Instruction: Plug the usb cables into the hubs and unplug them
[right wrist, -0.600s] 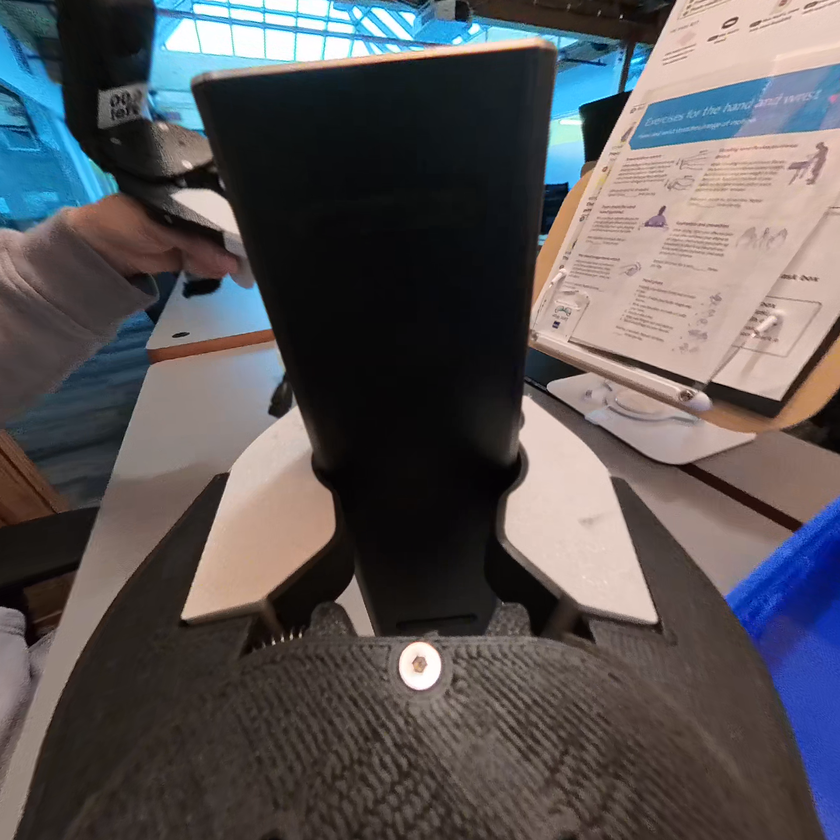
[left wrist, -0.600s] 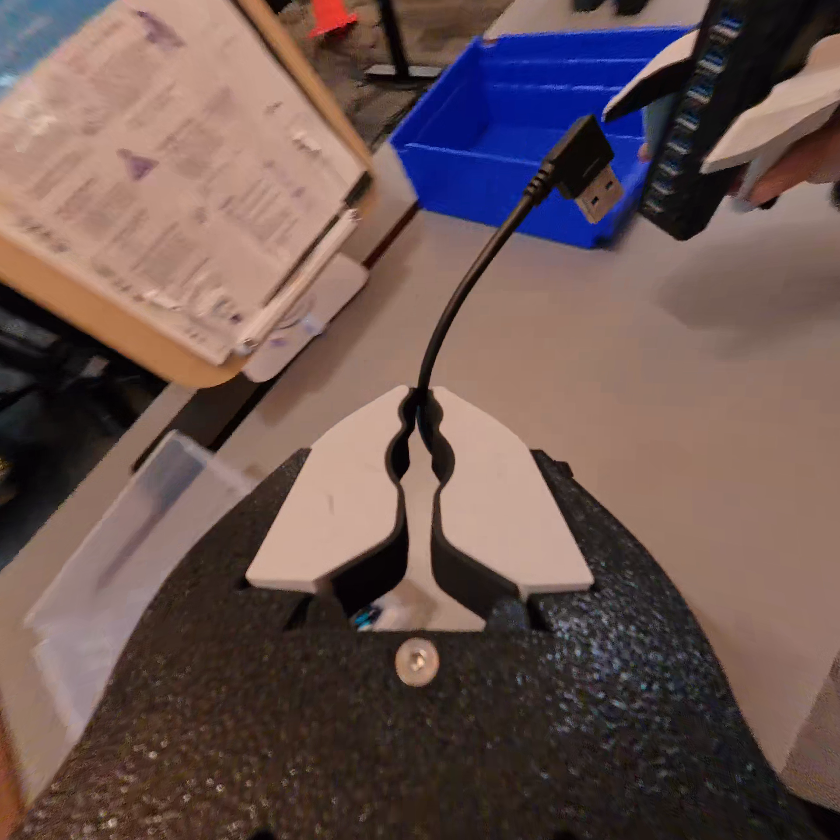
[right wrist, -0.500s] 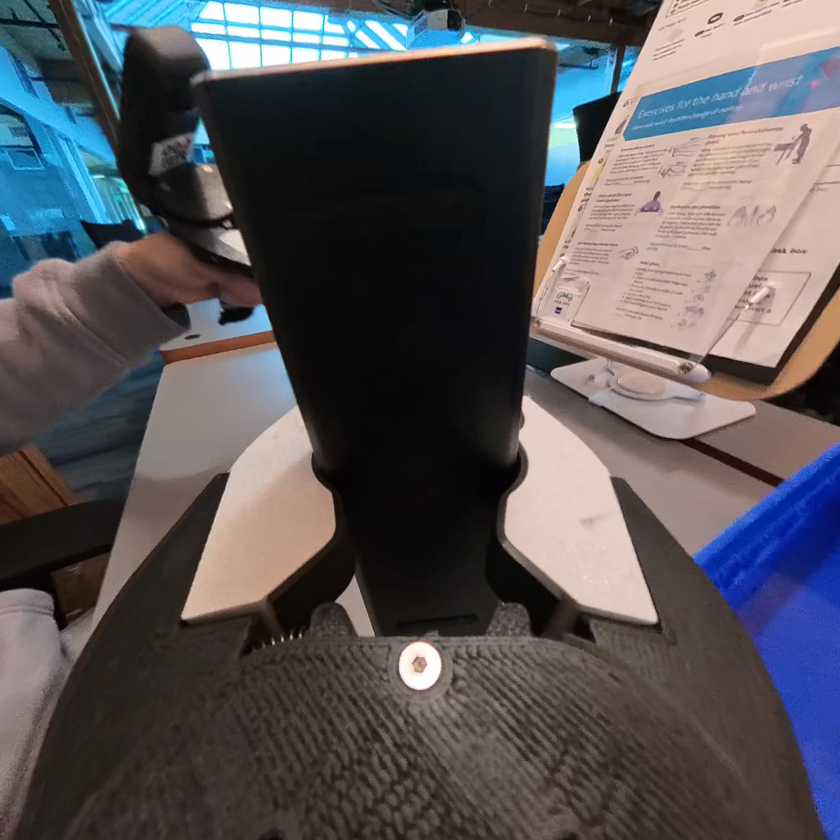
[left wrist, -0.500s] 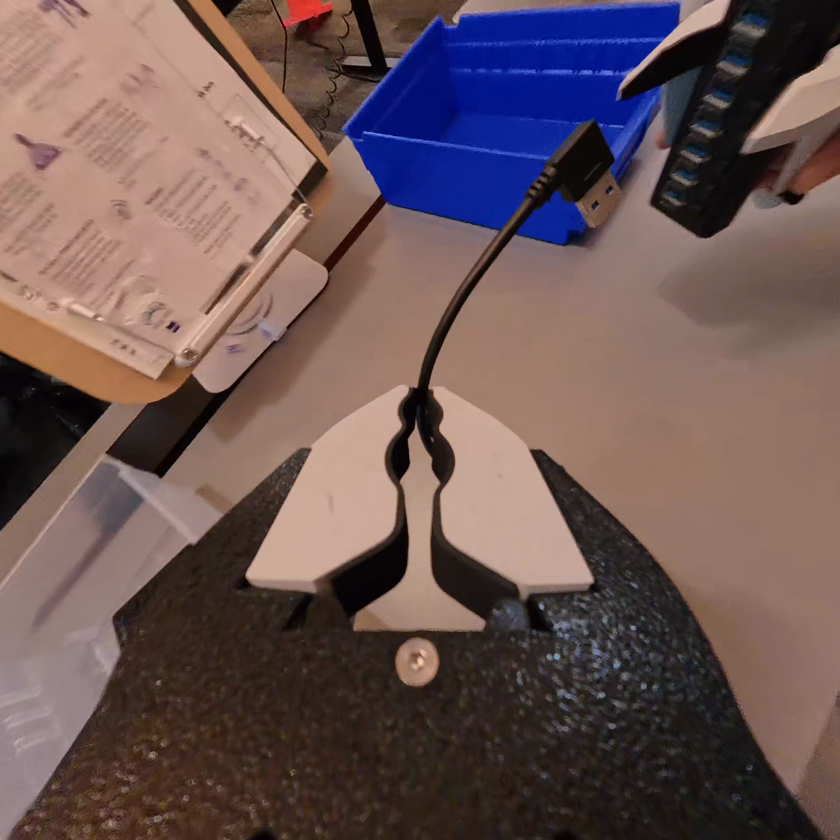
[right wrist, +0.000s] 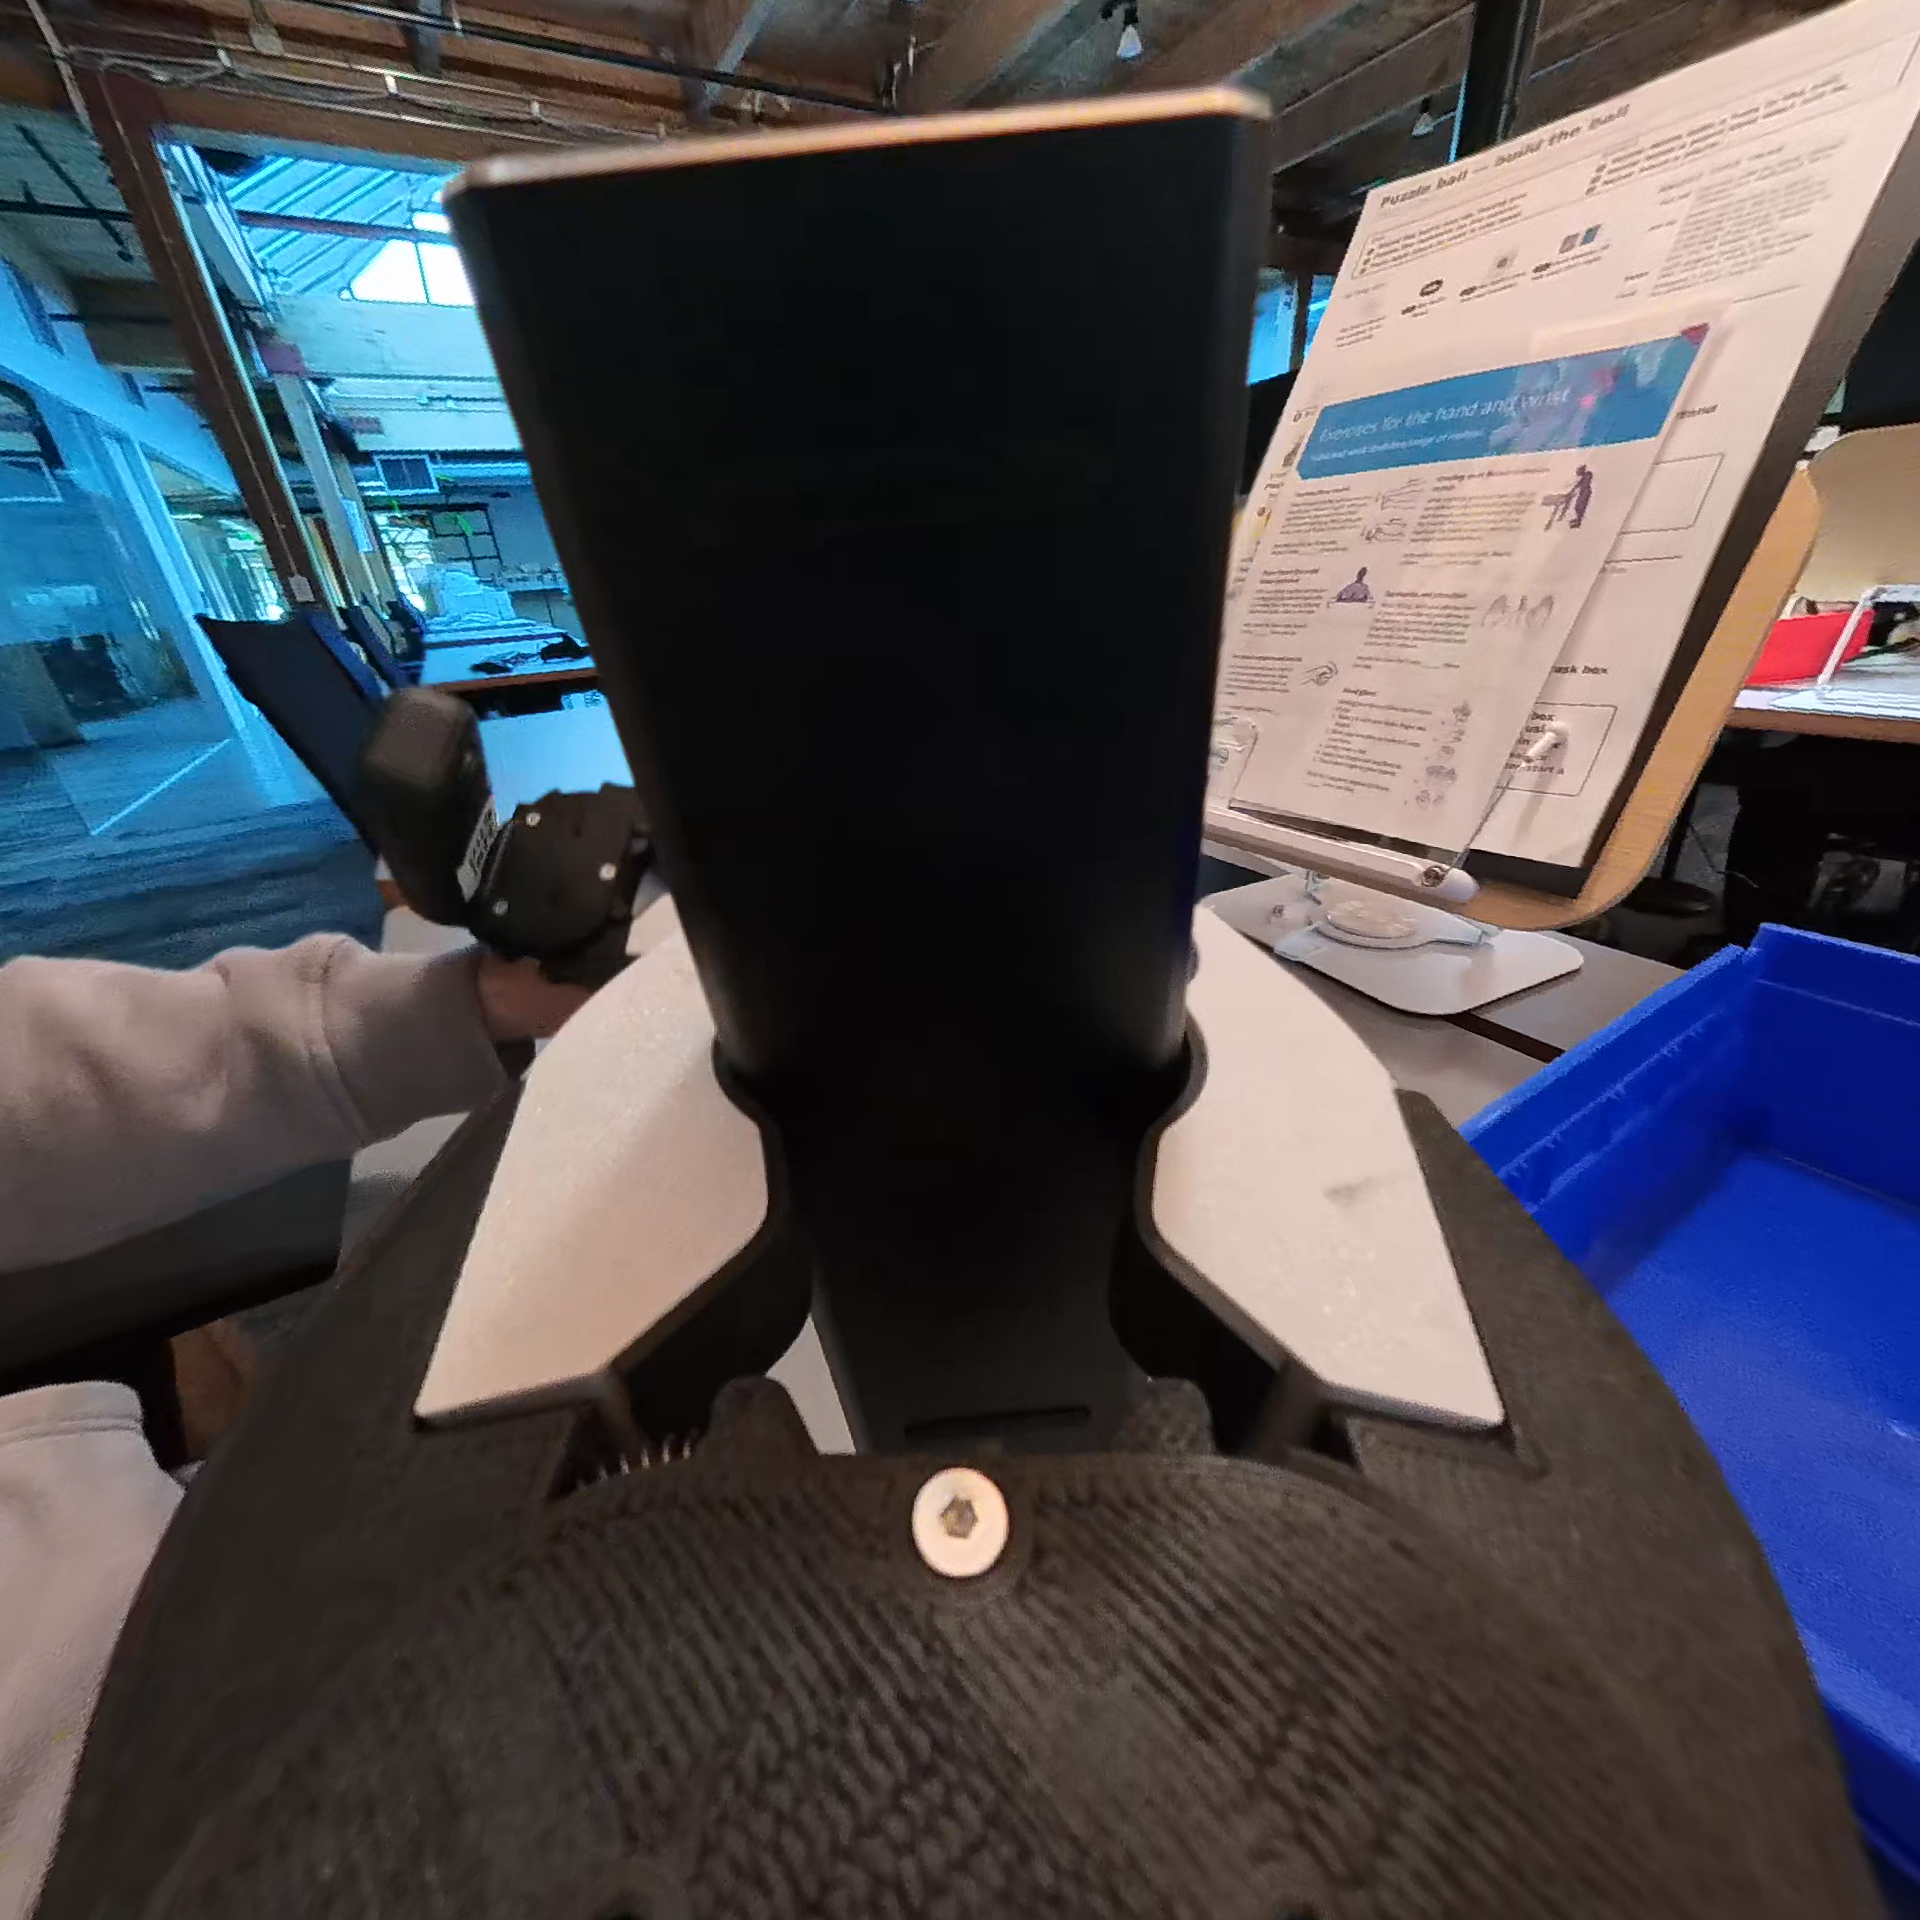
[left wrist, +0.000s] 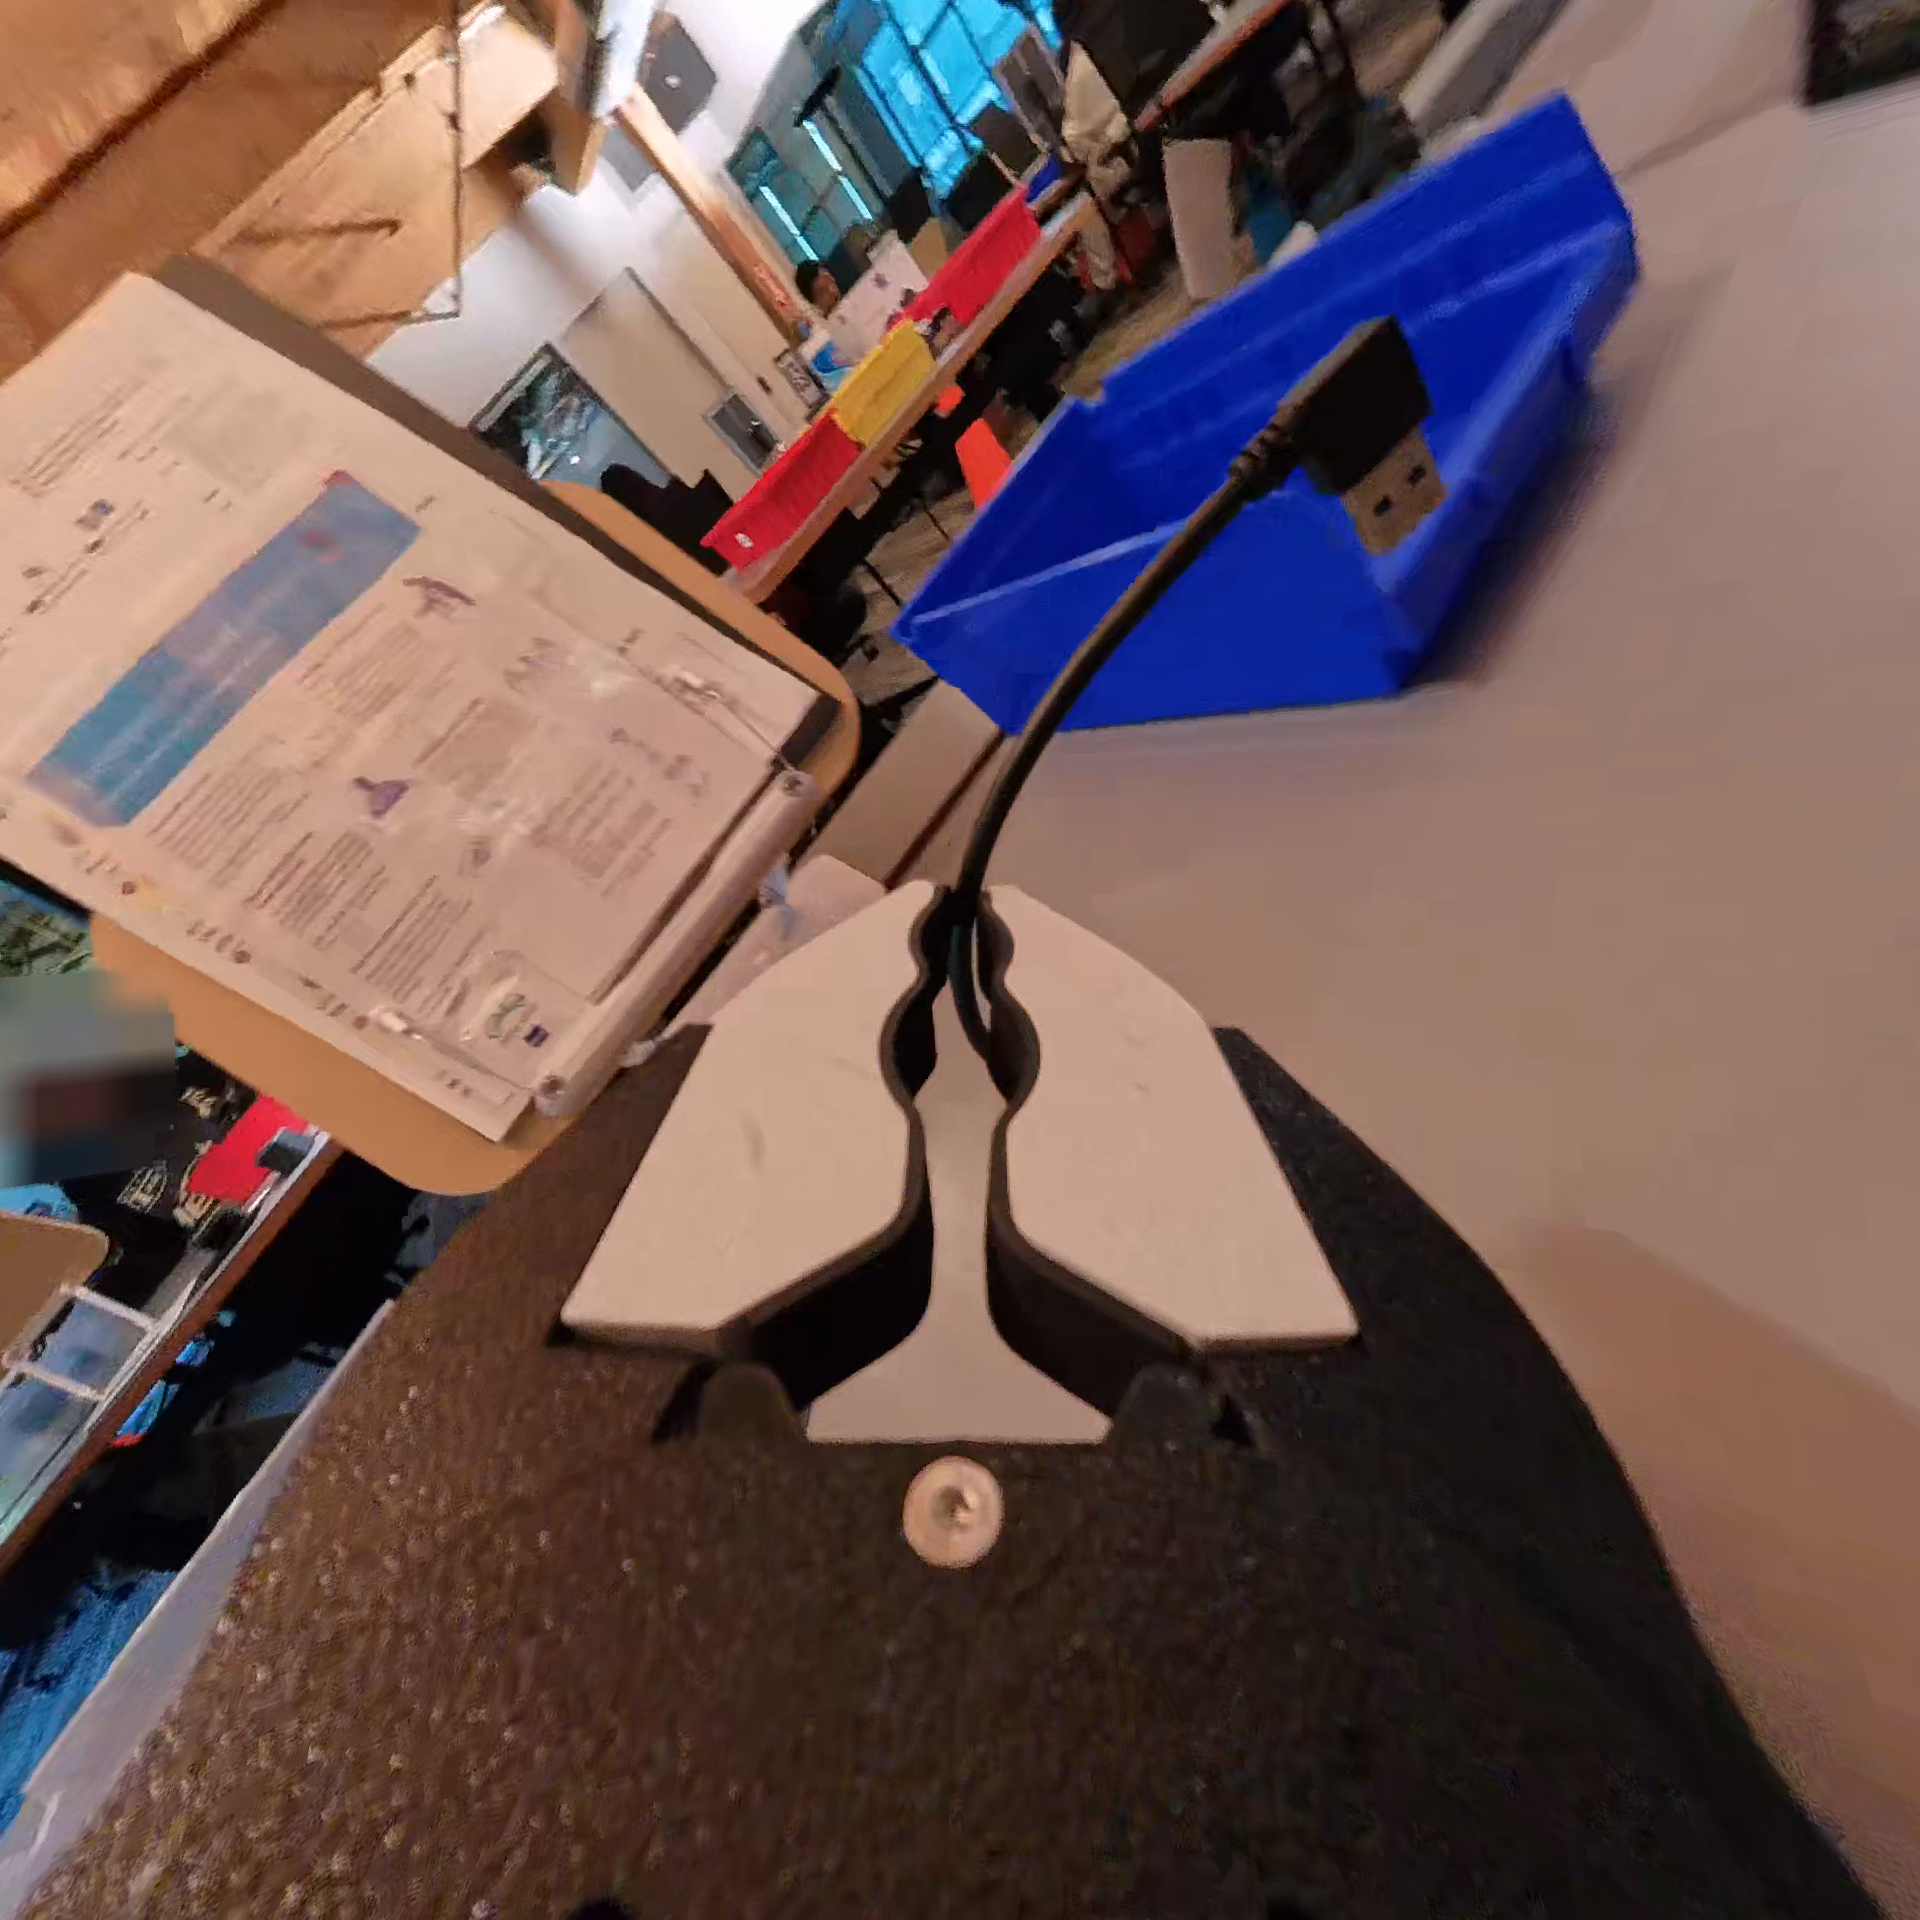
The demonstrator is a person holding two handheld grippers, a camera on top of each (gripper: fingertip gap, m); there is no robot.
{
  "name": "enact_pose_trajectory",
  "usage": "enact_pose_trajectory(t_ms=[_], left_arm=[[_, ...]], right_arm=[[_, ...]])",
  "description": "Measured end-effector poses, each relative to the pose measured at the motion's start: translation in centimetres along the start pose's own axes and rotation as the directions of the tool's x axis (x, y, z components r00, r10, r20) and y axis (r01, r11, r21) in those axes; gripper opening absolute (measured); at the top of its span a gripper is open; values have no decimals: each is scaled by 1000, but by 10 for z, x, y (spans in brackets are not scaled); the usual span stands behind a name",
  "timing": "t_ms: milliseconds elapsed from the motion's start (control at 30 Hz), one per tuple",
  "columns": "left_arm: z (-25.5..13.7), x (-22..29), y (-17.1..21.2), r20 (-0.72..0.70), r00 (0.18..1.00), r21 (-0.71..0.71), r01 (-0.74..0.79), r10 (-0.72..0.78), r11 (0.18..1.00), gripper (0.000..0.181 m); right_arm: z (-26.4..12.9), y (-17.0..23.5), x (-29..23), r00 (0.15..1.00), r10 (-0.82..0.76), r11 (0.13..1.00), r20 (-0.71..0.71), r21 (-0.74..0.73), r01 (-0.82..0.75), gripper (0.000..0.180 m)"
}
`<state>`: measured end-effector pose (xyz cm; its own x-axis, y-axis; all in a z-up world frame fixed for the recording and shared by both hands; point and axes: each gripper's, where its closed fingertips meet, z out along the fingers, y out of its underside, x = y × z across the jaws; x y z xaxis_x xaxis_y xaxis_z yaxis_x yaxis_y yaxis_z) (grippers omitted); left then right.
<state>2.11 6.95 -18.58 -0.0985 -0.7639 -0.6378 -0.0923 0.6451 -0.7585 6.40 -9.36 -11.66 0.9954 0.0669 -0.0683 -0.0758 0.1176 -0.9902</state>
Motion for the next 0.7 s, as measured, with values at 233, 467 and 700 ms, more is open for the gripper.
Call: enact_pose_trajectory(t_ms=[233,467,700], left_arm=[[-45,28,13,72,993,48,-97,94,994,5],[-91,38,39,57,992,-47,-110,113,993,5],[-98,67,63,-57,987,-134,-156,150,979,5]], right_arm=[[9,8,-7,999,3,1000,40,-27,-2,75],[21,20,-21,991,10,999,136,-51,-4,75],[2,26,-68,844,57,998,533,2,-69,74]])
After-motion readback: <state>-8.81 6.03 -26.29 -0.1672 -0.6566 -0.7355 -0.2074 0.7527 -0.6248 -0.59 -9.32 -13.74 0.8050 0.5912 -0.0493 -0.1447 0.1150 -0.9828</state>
